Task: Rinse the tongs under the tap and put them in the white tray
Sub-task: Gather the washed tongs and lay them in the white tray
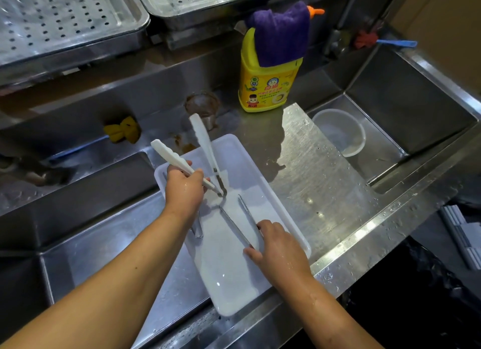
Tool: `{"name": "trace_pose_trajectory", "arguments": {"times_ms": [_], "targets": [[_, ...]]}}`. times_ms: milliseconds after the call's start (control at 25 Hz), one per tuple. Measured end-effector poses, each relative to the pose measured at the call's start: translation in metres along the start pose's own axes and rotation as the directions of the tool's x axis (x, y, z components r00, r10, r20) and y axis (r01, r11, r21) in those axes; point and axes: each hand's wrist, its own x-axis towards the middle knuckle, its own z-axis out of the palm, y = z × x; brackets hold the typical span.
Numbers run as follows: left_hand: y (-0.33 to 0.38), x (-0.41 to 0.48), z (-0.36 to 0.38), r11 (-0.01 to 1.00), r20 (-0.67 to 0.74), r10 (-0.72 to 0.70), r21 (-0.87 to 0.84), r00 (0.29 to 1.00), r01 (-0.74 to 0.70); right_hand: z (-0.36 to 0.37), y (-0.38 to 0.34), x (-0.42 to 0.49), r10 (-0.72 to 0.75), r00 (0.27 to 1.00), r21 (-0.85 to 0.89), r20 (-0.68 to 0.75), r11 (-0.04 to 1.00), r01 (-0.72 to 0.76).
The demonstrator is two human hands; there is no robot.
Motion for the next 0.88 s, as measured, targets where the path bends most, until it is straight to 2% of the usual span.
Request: {"name": "trace_pose_trajectory", "arguments": {"times_ms": [120, 320, 440, 520, 600, 720, 800, 880], "targets": [[-0.001, 0.004, 0.001, 1.0, 0.037, -0.015, 0.0, 0.999, 0.015, 0.001, -0.001, 0.002, 0.007, 1.0, 0.017, -0.011, 1.0, -0.007], [-0.018, -0.005, 0.017, 0.976, 0.182, -0.212, -0.008, 0.96, 0.217, -0.005, -0.009, 0.019, 0.016, 0.995, 0.053, -0.097, 0.999, -0.011], [-0.025, -0.007, 0.018, 0.964, 0.179, -0.261, 0.102, 0.949, 0.246, -0.014, -0.02, 0.042, -0.003, 0.984, 0.092, -0.178, 0.996, 0.02], [-0.022, -0.005, 0.013, 0.944, 0.155, -0.249, 0.258, 0.956, 0.204, -0.018, -0.03, 0.055, -0.011, 0.987, 0.078, -0.16, 0.997, 0.024], [-0.013, -0.005, 0.005, 0.851, 0.131, -0.218, 0.51, 0.967, 0.123, -0.016, -0.037, 0.063, -0.032, 0.989, 0.049, -0.146, 0.998, 0.039], [-0.007, -0.009, -0.009, 0.61, 0.194, -0.156, 0.79, 0.968, -0.06, -0.013, -0.038, 0.068, -0.052, 0.989, 0.007, -0.136, 0.999, 0.054], [-0.012, -0.016, -0.02, 0.422, 0.241, -0.009, 0.88, 0.97, -0.215, -0.013, -0.034, 0.069, -0.035, 0.991, 0.019, -0.132, 0.999, 0.038], [-0.026, -0.023, -0.034, 0.314, 0.31, 0.166, 0.883, 0.936, -0.349, -0.013, -0.031, 0.069, -0.029, 0.989, 0.049, -0.143, 0.998, 0.036]]}}
